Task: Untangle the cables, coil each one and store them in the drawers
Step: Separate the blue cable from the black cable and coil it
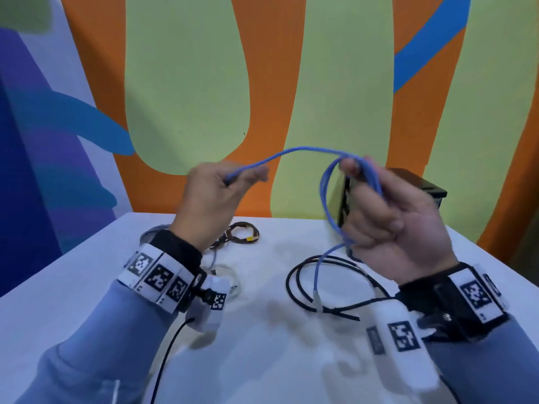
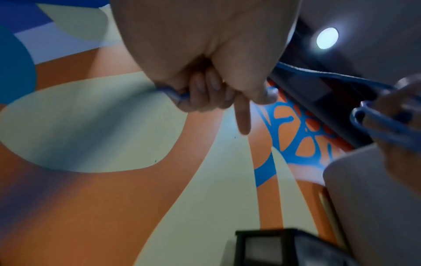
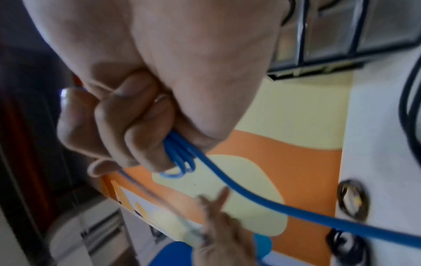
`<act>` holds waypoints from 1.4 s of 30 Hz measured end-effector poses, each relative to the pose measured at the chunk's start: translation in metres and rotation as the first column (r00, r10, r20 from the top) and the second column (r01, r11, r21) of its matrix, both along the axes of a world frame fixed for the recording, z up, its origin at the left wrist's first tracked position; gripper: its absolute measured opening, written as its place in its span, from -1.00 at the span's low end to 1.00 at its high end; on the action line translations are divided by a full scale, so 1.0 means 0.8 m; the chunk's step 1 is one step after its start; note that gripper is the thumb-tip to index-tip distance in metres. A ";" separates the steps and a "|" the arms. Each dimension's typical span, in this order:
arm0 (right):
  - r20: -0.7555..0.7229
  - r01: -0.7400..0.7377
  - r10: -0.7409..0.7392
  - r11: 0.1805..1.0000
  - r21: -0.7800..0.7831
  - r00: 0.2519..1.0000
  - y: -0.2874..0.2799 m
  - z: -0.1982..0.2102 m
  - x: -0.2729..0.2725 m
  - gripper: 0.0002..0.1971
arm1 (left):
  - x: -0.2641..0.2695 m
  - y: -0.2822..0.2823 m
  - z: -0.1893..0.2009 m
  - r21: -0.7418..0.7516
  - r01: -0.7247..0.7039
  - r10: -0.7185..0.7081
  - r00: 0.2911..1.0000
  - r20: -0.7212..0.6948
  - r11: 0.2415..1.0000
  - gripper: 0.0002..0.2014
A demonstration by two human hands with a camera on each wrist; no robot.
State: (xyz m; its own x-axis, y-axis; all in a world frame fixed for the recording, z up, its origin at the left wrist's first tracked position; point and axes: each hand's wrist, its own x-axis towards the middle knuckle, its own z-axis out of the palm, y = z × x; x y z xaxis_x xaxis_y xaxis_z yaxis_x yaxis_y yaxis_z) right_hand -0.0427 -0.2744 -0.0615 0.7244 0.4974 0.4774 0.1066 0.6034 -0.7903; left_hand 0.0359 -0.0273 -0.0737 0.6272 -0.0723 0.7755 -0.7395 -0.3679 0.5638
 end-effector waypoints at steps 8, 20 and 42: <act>-0.132 0.369 -0.345 0.889 0.272 0.929 0.004 0.008 0.010 -0.54 | -0.068 -0.081 -0.027 0.859 -0.163 0.143 0.984 0.106 0.486 -0.83; 0.213 0.473 -0.435 0.671 -0.571 0.875 0.023 -0.018 0.019 -0.67 | -0.036 -0.012 0.016 0.274 0.134 -0.178 0.973 0.144 0.952 -0.89; -0.163 0.472 -0.497 0.865 -0.172 0.852 0.034 -0.031 0.028 -0.65 | -0.048 -0.062 -0.010 -0.472 0.361 -0.590 0.582 -0.559 0.804 -0.66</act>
State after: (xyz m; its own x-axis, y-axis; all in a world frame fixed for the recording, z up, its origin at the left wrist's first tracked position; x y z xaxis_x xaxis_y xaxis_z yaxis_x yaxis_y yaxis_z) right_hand -0.0200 -0.2476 -0.0860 0.9599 0.1036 0.2605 0.1966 0.4136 -0.8890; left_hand -0.0026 -0.0765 -0.0817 0.9039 -0.3716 0.2119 -0.1531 0.1816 0.9714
